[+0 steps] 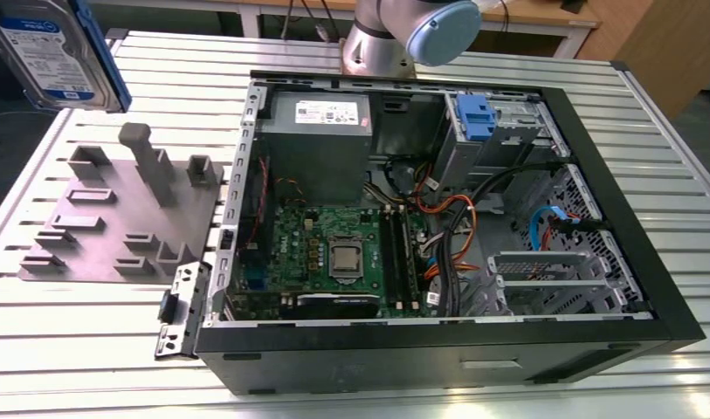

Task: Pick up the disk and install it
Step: 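Pick up the disk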

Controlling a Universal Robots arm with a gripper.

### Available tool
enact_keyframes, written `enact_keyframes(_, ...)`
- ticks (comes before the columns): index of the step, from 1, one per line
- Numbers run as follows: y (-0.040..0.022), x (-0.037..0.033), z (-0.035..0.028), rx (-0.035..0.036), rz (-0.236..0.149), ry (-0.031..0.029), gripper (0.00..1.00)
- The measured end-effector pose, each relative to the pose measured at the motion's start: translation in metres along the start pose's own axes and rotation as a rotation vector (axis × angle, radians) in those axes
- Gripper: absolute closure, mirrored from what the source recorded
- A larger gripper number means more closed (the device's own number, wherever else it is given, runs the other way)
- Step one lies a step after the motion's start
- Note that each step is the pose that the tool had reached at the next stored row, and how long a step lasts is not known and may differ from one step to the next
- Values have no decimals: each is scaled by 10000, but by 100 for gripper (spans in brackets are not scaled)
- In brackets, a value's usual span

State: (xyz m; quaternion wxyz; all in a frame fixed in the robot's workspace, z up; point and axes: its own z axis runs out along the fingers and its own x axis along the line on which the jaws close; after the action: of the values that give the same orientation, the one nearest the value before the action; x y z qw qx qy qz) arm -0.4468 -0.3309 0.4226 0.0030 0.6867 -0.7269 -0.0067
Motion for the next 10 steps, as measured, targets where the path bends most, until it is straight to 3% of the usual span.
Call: enact_keyframes(10,1,0,-25,0,0,0,64)
